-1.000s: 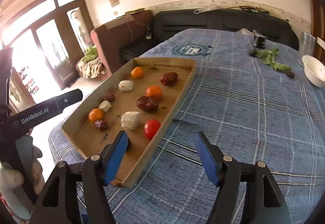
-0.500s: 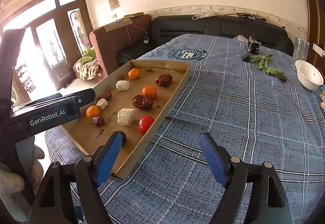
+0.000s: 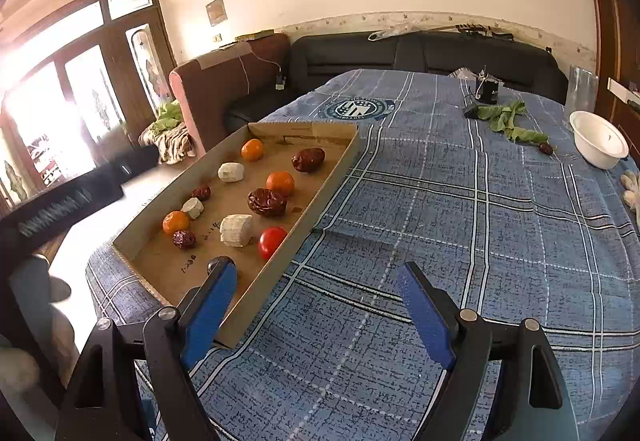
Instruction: Organize fruits
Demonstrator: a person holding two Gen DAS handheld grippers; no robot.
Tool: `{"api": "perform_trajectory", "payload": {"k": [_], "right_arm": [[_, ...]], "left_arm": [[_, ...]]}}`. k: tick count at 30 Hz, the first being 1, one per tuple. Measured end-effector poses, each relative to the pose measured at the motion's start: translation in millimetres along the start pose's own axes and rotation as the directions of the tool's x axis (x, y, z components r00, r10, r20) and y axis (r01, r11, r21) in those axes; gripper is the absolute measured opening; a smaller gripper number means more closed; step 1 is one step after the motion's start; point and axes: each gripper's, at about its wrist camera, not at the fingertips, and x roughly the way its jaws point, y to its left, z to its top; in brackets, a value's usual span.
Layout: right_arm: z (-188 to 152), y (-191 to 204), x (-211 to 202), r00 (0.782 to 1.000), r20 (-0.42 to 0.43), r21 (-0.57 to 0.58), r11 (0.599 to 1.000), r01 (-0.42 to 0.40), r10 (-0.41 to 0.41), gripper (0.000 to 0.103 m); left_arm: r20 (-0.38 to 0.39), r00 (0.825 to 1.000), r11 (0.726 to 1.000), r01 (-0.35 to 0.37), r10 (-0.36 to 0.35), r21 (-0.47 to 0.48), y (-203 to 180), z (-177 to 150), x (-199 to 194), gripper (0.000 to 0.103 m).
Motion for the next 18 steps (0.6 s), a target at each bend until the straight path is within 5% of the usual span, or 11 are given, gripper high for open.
{"api": "perform_trajectory", "payload": {"k": [5, 11, 18], "right_arm": [[-0.2, 2.8, -3.7, 1.0, 0.011, -0.005, 1.0, 0.003, -0.002, 0.09], [-0.2, 5.8, -6.9, 1.0, 0.022, -0.011, 1.0, 0.015, -0.014, 0.093], [-1.5, 7.2, -8.0, 0.999, 0.019, -0.016, 0.999, 0.029, -0.029, 0.094]], "left_arm": [[0.044, 0.996, 0.996, -0.077, 0.079, -0.046, 8.2, 3.1, -14.4, 0.103], [0.082, 0.988, 0.99, -0.137, 0.133, 0.037, -4.5, -5.9, -23.1, 0.103], [0.025, 0.998, 0.998, -0.059, 0.059, 0.031, -4.1, -8.3, -18.3, 0.103]]}}
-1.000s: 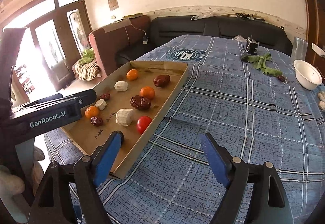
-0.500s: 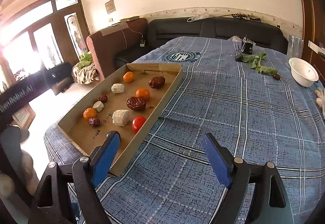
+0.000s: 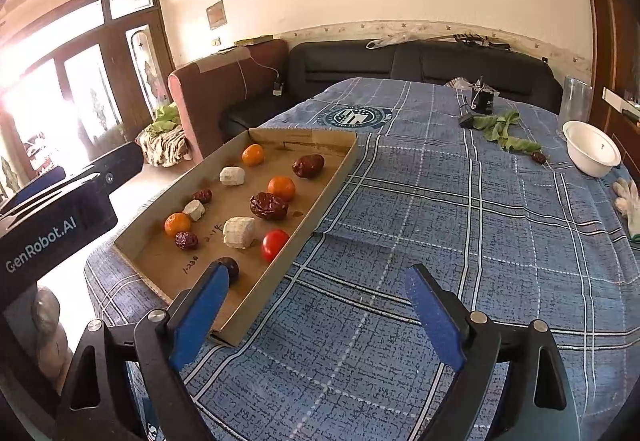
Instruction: Organize fruits
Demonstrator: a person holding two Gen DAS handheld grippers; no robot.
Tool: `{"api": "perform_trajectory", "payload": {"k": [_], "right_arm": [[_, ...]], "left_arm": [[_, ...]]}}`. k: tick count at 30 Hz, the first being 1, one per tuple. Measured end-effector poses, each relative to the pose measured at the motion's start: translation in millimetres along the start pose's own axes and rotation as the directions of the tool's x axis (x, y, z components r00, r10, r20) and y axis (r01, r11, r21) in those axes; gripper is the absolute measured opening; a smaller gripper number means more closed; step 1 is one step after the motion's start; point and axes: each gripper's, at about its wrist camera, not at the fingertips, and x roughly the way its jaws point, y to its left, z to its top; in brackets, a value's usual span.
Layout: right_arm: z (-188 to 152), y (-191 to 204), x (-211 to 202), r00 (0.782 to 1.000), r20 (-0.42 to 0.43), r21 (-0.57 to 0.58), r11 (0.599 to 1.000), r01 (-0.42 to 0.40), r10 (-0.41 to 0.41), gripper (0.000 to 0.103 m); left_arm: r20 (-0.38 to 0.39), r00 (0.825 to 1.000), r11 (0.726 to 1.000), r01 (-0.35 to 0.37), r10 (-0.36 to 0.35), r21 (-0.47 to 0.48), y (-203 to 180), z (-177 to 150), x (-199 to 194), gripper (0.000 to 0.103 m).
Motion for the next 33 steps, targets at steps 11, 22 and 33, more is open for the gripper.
{"api": "perform_trajectory", "payload": {"k": [11, 22, 33], "right_arm": [[-1.4, 4.8, 5.2, 1.0, -0.018, -0.013, 1.0, 0.021, -0.022, 0.094], [-1.7, 5.0, 16.5, 0.998, -0.049, -0.012, 0.999, 0.04, -0.041, 0.094], [-2.8, 14.5, 24.3, 0.996, -0.073, -0.037, 0.998, 0.044, -0.047, 0.094]], "left_arm": [[-0.083, 0.996, 0.999, 0.043, -0.043, -0.003, 3.8, -10.9, 17.9, 0.103], [-0.165, 0.983, 0.996, 0.081, -0.085, -0.033, 7.8, -22.4, 37.3, 0.103], [-0.205, 0.973, 0.993, 0.093, -0.105, -0.069, 16.3, -25.7, 49.7, 0.103]]}}
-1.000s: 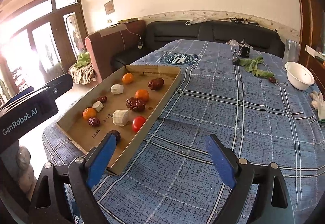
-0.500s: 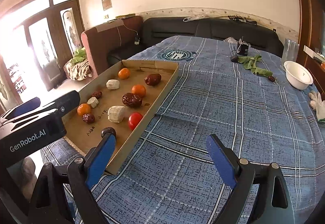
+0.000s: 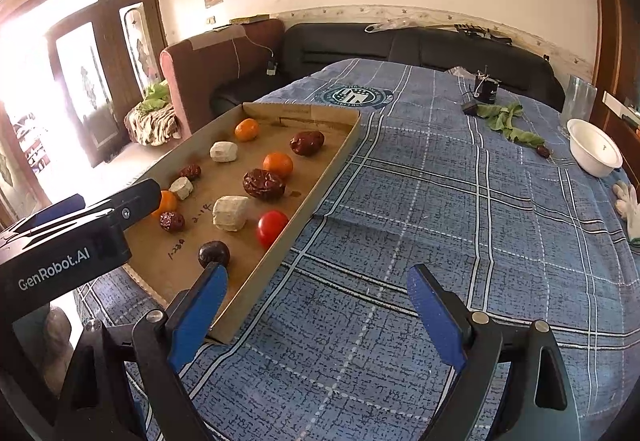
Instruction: Organize fruits
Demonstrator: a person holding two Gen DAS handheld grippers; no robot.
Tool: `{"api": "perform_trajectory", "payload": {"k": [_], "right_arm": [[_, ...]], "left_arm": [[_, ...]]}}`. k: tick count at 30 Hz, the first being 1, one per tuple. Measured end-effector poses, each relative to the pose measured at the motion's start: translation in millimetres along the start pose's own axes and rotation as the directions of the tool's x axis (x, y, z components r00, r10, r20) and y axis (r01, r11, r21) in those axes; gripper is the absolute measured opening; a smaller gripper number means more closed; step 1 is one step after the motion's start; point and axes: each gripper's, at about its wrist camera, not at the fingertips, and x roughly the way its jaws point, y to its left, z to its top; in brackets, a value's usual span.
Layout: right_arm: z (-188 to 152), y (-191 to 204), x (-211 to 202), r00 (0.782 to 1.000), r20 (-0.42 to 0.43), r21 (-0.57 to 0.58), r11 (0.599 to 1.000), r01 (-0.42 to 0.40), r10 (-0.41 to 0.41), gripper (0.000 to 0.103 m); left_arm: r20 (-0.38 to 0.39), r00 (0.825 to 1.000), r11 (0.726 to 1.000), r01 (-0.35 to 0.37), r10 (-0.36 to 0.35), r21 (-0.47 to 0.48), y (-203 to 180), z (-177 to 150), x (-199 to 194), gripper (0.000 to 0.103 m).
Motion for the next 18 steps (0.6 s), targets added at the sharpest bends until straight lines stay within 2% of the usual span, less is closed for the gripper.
{"api": "perform_trajectory", "payload": {"k": [18], "right_arm": [[3.5, 1.4, 3.6, 1.0, -0.014, -0.005, 1.0, -0.007, 0.007, 0.095]], "left_arm": [[-0.04, 0.999, 1.0, 0.001, -0.002, -0.006, 5.4, 4.1, 6.6, 0.103]]}}
